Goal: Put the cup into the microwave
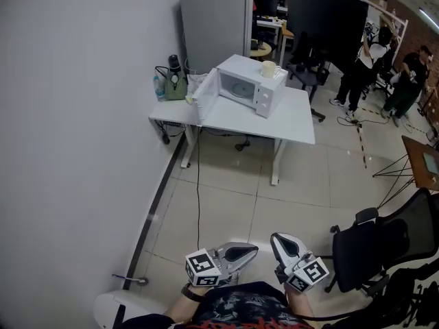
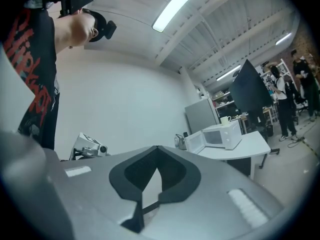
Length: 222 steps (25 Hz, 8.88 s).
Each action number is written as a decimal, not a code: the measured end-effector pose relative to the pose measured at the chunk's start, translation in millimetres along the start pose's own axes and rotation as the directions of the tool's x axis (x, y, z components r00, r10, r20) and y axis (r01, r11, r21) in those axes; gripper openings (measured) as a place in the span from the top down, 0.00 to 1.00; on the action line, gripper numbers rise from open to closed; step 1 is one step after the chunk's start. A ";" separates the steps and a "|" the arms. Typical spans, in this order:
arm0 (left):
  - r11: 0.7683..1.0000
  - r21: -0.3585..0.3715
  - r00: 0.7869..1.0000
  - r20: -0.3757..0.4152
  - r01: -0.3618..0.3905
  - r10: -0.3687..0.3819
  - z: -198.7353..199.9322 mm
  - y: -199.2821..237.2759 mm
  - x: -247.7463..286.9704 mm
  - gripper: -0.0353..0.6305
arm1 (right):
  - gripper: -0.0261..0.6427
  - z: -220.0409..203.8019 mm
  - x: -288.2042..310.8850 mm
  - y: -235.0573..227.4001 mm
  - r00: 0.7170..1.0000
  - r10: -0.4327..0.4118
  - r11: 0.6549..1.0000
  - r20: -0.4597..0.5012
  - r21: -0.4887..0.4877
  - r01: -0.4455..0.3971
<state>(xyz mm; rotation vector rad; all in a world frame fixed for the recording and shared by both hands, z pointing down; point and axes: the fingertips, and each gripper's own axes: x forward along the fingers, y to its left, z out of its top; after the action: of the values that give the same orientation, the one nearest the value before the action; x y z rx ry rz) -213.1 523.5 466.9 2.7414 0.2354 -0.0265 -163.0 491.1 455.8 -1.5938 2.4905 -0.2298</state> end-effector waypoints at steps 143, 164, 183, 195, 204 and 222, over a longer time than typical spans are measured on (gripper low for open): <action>0.884 0.274 0.884 -0.176 -0.378 0.433 309.8 933.6 271.5 0.25 | 0.96 138.6 485.2 -736.3 0.952 -0.302 0.951 -0.053 -0.085 0.297; 0.673 0.076 0.660 -0.142 -0.736 0.737 192.8 980.3 110.1 0.25 | 0.96 108.3 617.9 -665.2 0.975 0.130 0.988 -0.179 -0.062 -0.143; 0.782 0.150 0.721 -0.312 -0.605 0.618 120.9 1129.1 182.1 0.25 | 0.96 97.8 545.4 -718.6 0.951 -0.259 0.965 -0.171 -0.001 0.263; 0.781 0.221 0.742 -0.245 -0.584 0.624 122.1 1162.8 200.9 0.25 | 0.96 83.6 537.9 -703.2 0.914 -0.360 0.931 -0.186 -0.001 0.366; 0.835 0.181 0.805 -0.223 -0.520 0.550 126.3 1144.0 196.4 0.25 | 0.96 74.5 538.8 -682.4 0.896 -0.399 0.914 -0.194 -0.003 0.406; 0.864 0.068 0.829 -0.256 -0.498 0.498 86.2 1042.9 132.2 0.25 | 0.96 66.4 522.0 -611.1 0.928 -0.343 0.939 -0.143 -0.047 0.339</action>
<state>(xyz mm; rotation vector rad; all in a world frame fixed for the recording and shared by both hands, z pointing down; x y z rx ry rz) 93.3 -438.0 773.8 2.7099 -0.4202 0.4865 176.6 -239.4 494.0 -2.0868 2.3054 -0.3823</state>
